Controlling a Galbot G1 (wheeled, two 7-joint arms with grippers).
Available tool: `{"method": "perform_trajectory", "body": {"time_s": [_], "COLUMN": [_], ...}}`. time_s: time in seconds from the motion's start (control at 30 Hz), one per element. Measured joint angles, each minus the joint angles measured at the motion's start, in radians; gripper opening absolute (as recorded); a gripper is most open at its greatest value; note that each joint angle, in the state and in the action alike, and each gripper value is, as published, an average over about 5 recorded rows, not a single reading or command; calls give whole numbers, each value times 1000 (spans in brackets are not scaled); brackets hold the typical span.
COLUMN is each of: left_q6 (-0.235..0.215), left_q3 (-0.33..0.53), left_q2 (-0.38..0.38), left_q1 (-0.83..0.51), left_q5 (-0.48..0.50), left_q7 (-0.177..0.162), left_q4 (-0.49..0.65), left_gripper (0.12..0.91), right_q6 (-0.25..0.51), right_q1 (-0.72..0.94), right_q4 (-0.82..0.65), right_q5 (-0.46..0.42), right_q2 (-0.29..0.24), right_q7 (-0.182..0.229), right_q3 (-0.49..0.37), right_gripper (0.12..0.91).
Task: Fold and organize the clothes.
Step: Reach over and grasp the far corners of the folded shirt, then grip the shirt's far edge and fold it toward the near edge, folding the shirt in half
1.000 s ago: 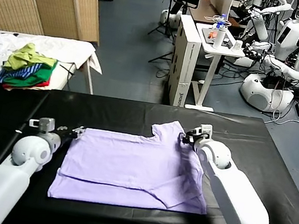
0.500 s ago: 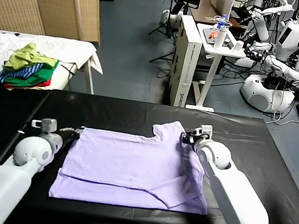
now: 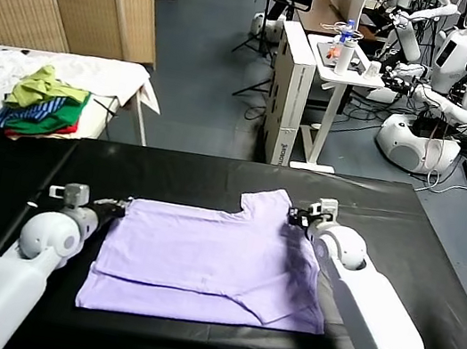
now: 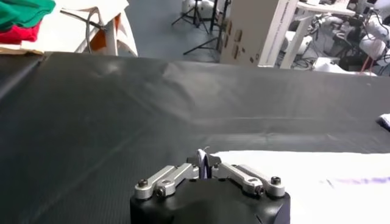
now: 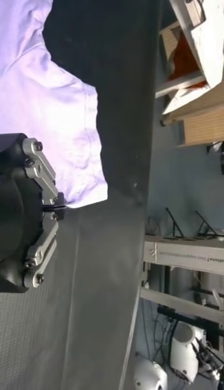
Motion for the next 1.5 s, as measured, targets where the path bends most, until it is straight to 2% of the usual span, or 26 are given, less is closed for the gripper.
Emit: {"method": "perform_trajectory", "body": {"time_s": [0.3,0.57,0.93,1.27,1.5], "left_q6": [-1,4,24,32,27], "left_q3": [-63,-128,-191,-260,-317], "left_q2": [43,83,120,109,80], "left_q1": [85,197,340,468,558], "left_q5": [-28,-34,-37,-12,18], "left_q7": [-1,-9,-21,-8,10], "left_q4": [-102,-242,-385,-469,-500], "left_gripper": [217,217,217,210,208], "right_q6": [-16,-66,-80,-101,-127], "right_q1": [-72,-155,-288,-444,-520], "right_q4": [142,275,428,546,597], "right_q5": [45,54,83,83,82], "right_q2": [-57,-135,-238,-315,-343], "right_q7": [8,26,24,35,52], "right_q3": [49,102,183,235,247], "right_gripper": [152,152,143,143,143]}}
